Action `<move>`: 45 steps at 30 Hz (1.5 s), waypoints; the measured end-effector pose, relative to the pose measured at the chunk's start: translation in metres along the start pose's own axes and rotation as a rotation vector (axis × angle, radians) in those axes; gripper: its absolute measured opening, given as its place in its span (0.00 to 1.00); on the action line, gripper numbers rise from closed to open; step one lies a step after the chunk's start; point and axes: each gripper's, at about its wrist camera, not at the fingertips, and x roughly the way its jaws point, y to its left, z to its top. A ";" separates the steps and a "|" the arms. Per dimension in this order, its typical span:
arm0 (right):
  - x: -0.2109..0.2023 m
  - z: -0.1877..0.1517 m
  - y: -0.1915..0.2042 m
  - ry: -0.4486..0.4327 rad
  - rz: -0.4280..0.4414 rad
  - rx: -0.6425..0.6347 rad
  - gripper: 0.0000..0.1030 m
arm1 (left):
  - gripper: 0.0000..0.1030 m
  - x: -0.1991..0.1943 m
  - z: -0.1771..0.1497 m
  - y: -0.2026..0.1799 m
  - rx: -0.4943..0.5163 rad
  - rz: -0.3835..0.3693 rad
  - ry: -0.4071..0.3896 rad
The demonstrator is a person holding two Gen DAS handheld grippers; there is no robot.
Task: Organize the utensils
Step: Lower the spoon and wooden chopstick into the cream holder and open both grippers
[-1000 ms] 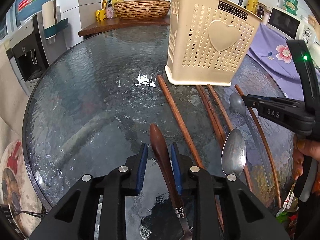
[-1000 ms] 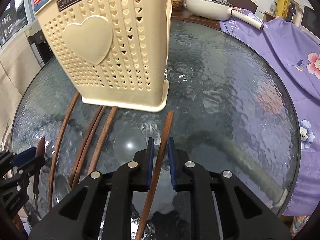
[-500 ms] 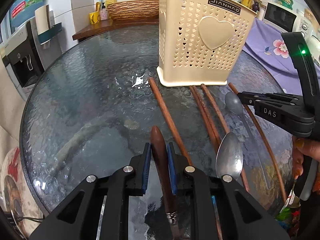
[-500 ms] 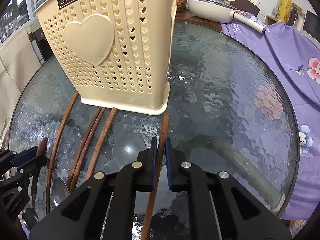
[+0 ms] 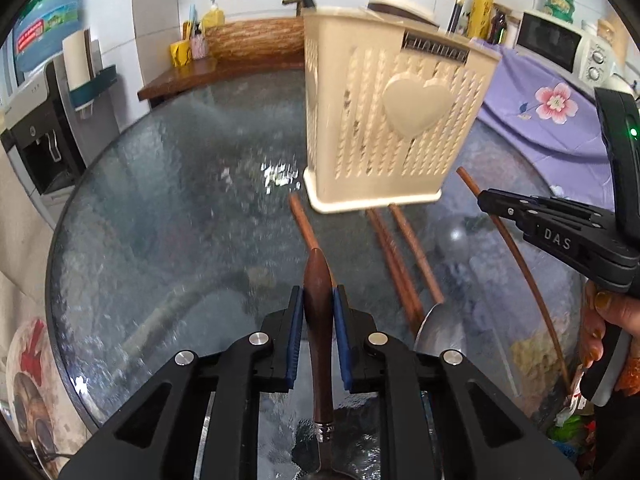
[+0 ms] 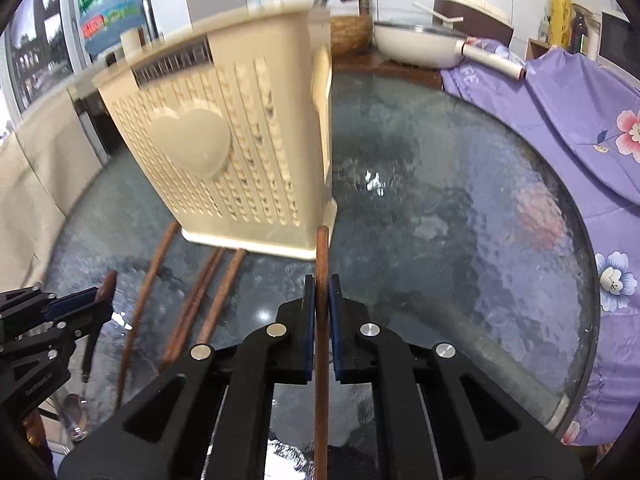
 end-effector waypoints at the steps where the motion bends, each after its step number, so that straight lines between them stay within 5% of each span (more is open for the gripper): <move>1: -0.006 0.002 -0.002 -0.017 0.014 0.010 0.07 | 0.15 -0.004 0.003 0.000 0.001 -0.003 -0.016; 18: -0.128 0.024 -0.018 -0.274 0.261 0.048 0.07 | 0.14 -0.074 0.022 0.004 -0.007 -0.071 -0.187; 45: -0.189 0.034 -0.020 -0.346 0.295 -0.002 0.07 | 0.14 -0.108 0.041 -0.001 0.046 -0.143 -0.262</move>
